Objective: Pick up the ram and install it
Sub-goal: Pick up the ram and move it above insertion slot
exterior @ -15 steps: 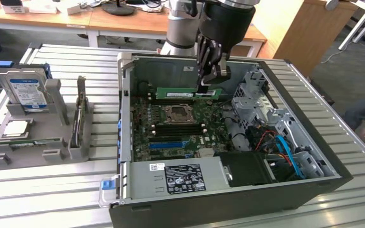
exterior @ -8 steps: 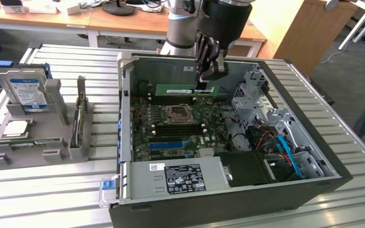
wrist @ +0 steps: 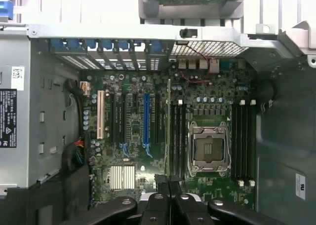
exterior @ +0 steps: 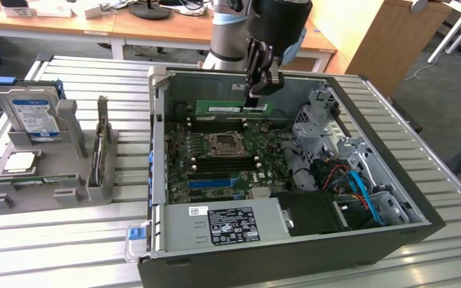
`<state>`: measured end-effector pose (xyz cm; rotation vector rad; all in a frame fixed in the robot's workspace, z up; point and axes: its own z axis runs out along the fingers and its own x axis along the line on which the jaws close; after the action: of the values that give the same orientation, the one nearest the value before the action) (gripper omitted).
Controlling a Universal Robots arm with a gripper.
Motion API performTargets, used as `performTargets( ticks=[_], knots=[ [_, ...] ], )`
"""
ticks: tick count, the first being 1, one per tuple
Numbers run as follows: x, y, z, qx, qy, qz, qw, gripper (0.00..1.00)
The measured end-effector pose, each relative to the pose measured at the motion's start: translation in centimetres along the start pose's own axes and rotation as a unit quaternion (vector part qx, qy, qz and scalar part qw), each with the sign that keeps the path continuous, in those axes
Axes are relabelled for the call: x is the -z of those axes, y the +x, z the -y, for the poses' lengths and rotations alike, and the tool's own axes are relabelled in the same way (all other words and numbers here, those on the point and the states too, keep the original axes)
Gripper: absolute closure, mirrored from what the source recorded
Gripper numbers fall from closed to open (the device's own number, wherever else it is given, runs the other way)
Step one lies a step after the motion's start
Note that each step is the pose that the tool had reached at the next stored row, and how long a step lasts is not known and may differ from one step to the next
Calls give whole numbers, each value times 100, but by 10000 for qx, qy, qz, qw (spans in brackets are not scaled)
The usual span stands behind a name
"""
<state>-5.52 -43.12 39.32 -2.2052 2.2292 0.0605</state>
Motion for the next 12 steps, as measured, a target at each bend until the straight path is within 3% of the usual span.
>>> performTargets(
  ticks=[4,5,12],
  knots=[
    [-12,-95,-1,0,2,0,10000,88],
    [-25,-186,-2,0,4,0,10000,88],
    [-26,-193,76,0,4,0,10000,88]
  ],
)
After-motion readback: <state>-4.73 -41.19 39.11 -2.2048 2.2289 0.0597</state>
